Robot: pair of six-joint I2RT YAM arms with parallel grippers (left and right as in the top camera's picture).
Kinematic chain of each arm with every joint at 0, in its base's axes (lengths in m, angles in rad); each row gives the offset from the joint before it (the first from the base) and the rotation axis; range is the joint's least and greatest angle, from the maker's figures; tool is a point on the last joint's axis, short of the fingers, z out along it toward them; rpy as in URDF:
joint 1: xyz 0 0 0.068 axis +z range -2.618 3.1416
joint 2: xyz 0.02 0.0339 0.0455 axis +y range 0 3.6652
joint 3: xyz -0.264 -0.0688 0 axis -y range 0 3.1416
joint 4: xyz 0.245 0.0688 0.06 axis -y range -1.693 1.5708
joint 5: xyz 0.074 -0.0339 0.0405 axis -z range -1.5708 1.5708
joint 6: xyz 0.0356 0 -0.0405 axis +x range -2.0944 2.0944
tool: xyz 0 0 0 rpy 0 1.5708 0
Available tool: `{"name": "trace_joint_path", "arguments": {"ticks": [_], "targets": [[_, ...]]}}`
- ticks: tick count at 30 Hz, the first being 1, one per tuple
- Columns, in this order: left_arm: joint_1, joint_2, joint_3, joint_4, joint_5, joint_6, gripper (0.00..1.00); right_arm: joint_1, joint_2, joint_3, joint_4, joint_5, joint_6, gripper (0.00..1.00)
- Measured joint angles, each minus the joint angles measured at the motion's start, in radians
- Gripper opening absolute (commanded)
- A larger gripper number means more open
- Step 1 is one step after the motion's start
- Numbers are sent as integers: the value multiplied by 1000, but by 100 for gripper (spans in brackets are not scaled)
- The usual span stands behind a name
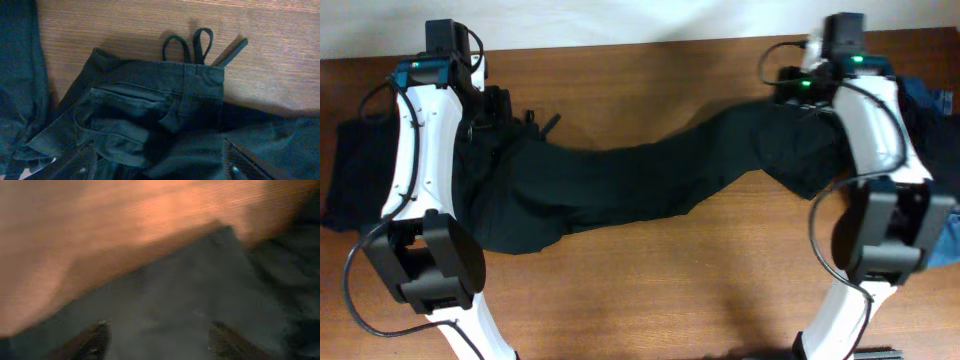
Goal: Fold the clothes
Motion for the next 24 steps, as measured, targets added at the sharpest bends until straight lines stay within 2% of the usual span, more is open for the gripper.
{"name": "trace_joint_path", "arguments": {"ticks": [10, 16, 17, 19, 20, 23, 24], "targets": [[0, 88, -4, 3, 16, -23, 82, 143, 128, 0, 104, -6, 67, 95], [0, 93, -6, 9, 26, -26, 82, 179, 172, 0, 119, 65, 86, 95], [0, 94, -6, 9, 26, -26, 81, 180, 177, 0, 119, 74, 87, 89], [0, 94, -6, 11, 26, -28, 73, 183, 184, 0, 112, 90, 89, 69], [0, 94, -6, 13, 26, -28, 66, 183, 185, 0, 106, 96, 91, 55], [0, 96, -6, 13, 27, -39, 45, 183, 185, 0, 89, 116, 98, 29], [0, 97, -6, 13, 27, -36, 34, 183, 186, 0, 80, 121, 98, 17]]}}
